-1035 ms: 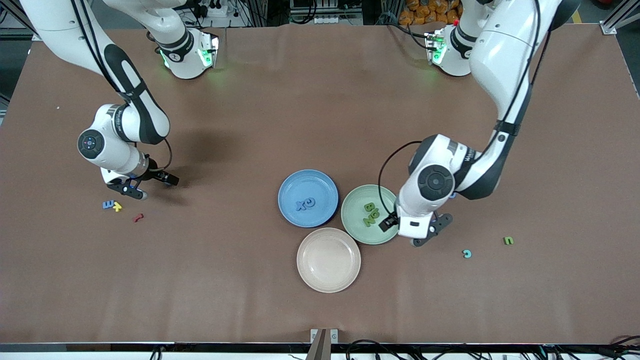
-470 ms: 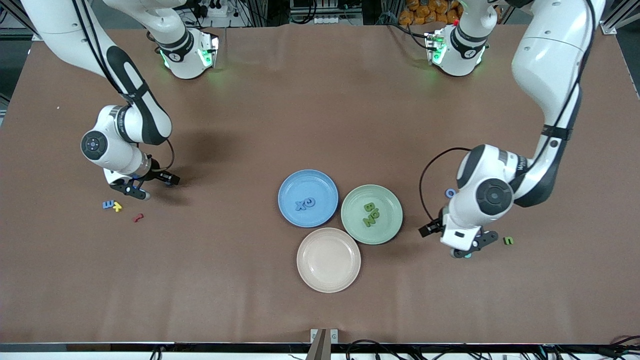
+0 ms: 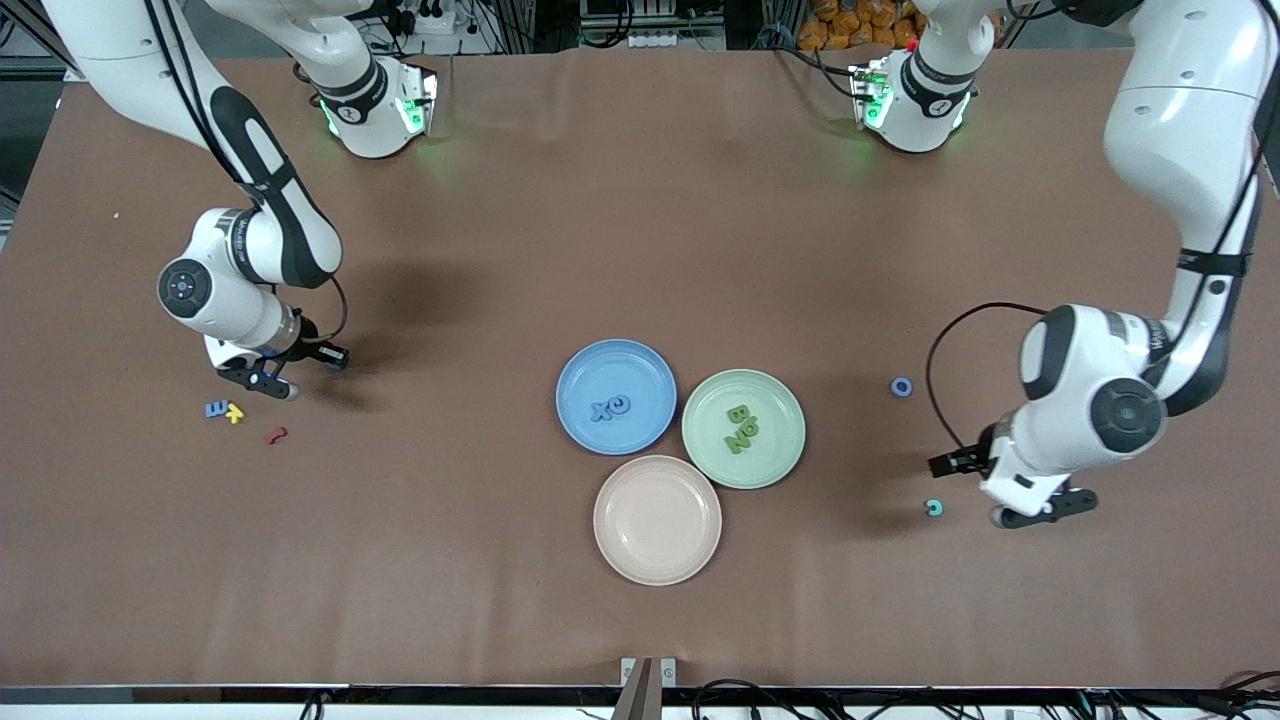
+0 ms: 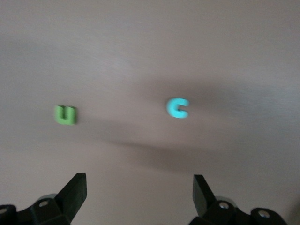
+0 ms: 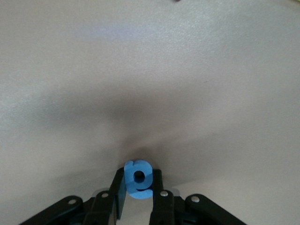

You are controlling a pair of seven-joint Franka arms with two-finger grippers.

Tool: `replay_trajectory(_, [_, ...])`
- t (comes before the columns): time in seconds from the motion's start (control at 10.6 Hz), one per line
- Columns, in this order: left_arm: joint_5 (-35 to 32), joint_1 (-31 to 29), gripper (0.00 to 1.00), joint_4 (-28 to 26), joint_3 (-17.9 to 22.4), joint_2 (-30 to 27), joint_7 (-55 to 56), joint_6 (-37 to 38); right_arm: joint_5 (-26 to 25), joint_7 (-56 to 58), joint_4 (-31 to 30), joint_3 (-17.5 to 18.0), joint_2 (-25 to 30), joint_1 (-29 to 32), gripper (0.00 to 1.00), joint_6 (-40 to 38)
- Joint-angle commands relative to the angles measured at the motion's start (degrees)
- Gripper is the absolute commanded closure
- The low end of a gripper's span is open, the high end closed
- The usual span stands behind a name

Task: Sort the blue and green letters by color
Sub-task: 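Place the p on the blue plate while the left gripper grasps green U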

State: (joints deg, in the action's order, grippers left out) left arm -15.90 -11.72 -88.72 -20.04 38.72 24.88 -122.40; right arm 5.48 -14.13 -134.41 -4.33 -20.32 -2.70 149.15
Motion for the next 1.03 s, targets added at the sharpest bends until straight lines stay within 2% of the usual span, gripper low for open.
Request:
replay_trajectory(0.0, [-1.24,-5.14,0.00,-1.81,-1.15,-1.20,-8.25,-2.83,0.67,-7.02,1.69,3.96,-0.07,-0.12,1.00,-0.17])
replay_trajectory(0.28, [-1.24,-7.26,0.00,-3.12,-0.97,1.08,-10.37,-9.24,1.54,-16.16,7.92,9.67,0.02,-0.12,1.00,-6.57])
replay_trajectory(0.56, [-1.24,-9.37,0.00,-3.74,-0.27,3.19,-15.38,-12.86,7.42,-20.58,15.30,15.48,-0.68,-0.55,1.00,-9.57])
replay_trajectory(0.85, [-1.24,-10.69,0.00,-3.74,0.17,4.69,-18.29,-14.27,16.20,-23.82,21.28,15.67,-2.96,-6.07,1.00,-9.76])
replay_trajectory(0.94, [-1.24,-10.69,0.00,-3.74,0.26,5.04,-18.29,-14.36,17.71,-27.49,23.12,15.67,-3.67,-7.92,1.00,-9.67])
